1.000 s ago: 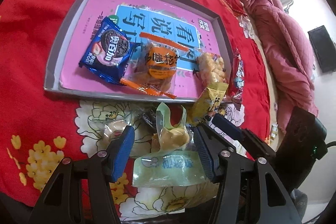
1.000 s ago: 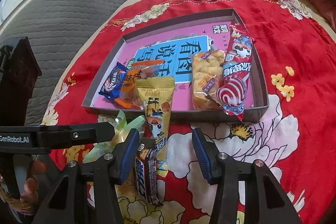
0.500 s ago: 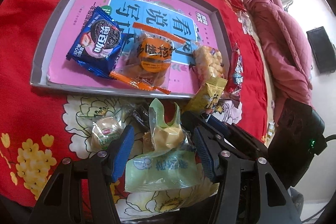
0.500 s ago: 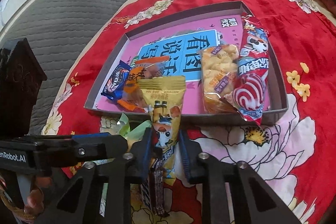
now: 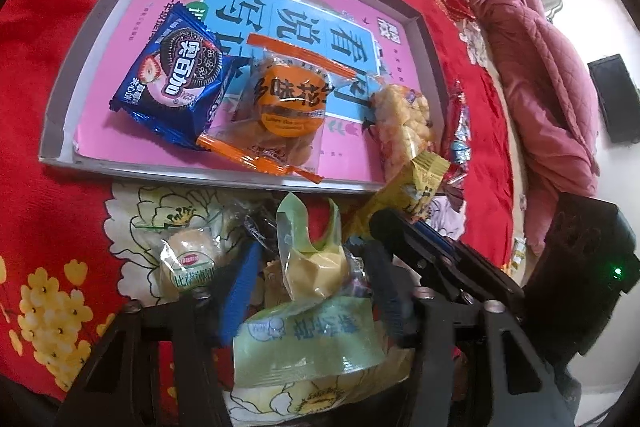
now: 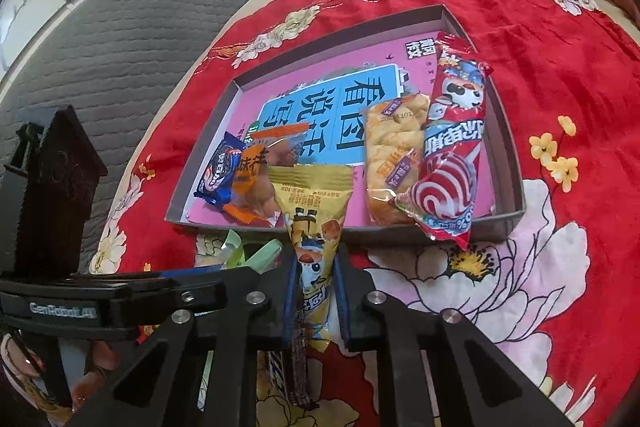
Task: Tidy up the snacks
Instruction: 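Grasp the yellow snack bag with the right tool while the left tool grasps the pale green bag, then lift both bags and carry them over the box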
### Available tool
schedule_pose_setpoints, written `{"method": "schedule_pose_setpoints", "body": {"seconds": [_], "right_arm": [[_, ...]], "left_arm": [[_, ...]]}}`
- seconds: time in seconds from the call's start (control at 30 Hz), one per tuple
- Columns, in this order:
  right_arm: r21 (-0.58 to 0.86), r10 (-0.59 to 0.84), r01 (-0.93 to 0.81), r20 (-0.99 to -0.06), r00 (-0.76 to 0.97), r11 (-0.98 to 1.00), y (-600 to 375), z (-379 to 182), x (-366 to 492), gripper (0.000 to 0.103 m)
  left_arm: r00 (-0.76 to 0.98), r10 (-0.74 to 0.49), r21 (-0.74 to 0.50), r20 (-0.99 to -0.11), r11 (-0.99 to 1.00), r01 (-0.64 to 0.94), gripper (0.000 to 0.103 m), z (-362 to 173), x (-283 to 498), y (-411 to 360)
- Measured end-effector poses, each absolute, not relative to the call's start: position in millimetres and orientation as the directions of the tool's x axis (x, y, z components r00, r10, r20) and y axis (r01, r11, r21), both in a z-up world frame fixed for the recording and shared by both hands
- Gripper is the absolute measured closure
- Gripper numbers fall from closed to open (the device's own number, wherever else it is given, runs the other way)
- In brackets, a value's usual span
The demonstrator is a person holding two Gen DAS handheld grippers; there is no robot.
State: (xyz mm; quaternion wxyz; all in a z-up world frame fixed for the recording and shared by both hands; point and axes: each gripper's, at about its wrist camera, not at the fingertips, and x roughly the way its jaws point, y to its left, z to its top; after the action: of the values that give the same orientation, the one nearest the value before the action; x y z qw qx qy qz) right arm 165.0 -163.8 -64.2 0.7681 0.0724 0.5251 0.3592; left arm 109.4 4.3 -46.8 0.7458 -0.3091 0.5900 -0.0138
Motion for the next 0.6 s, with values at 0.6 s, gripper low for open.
{"method": "schedule_pose_setpoints", "body": {"seconds": [0.6], "right_arm": [[0.515,0.668,-0.487,-0.712,0.216,0.706,-173.5,-46.4,165.8,0.091]], "left_arm": [[0.365,-0.414,-0.531,-0.834,0.784,-0.323,0.069,-29.4,98.4,15.7]]}}
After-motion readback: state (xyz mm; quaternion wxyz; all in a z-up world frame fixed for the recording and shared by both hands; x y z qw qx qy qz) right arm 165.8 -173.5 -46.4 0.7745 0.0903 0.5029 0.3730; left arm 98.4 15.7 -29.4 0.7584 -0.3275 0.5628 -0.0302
